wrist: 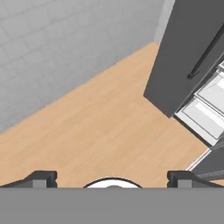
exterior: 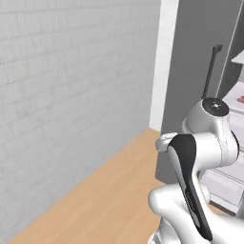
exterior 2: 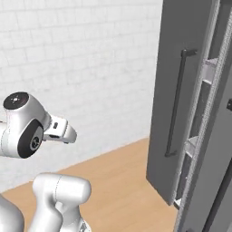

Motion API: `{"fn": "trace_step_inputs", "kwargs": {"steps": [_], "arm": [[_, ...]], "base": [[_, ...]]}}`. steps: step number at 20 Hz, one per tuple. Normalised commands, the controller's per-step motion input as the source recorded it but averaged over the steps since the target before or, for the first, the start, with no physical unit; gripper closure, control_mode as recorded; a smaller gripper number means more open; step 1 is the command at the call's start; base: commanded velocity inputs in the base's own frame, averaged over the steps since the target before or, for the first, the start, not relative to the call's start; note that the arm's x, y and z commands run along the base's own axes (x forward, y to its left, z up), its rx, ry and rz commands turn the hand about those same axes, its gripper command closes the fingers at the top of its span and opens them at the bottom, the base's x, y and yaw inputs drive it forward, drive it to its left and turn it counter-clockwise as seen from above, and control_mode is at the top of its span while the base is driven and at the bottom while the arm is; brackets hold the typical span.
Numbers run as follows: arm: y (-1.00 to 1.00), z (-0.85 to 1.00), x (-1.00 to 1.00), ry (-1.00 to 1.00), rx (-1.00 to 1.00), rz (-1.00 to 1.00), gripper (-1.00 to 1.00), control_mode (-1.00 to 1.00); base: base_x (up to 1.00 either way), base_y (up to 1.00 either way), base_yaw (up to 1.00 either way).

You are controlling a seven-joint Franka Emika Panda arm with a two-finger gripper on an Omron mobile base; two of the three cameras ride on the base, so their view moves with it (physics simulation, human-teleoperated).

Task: Place one avocado and one steak in each tupperware on the nearby counter, to pack two identical lunches.

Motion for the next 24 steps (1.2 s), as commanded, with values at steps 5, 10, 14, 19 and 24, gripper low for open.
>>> {"fn": "trace_step_inputs", "kwargs": {"steps": [5, 10, 14, 19, 24], "arm": [[0.0, 0.0, 0.0, 0.0, 0.0, 0.0, -1.0, 1.0], [0.0, 0.0, 0.0, 0.0, 0.0, 0.0, -1.0, 1.0], [0.0, 0.0, 0.0, 0.0, 0.0, 0.0, -1.0, 1.0], [0.0, 0.0, 0.0, 0.0, 0.0, 0.0, -1.0, 1.0], [0.0, 0.0, 0.0, 0.0, 0.0, 0.0, -1.0, 1.0]], "base": [[0.62, 0.47, -0.78], [0.31, 0.16, -0.92], [0.35, 0.19, -0.89], [0.63, 0.59, -0.69], [0.57, 0.69, -0.31]]}}
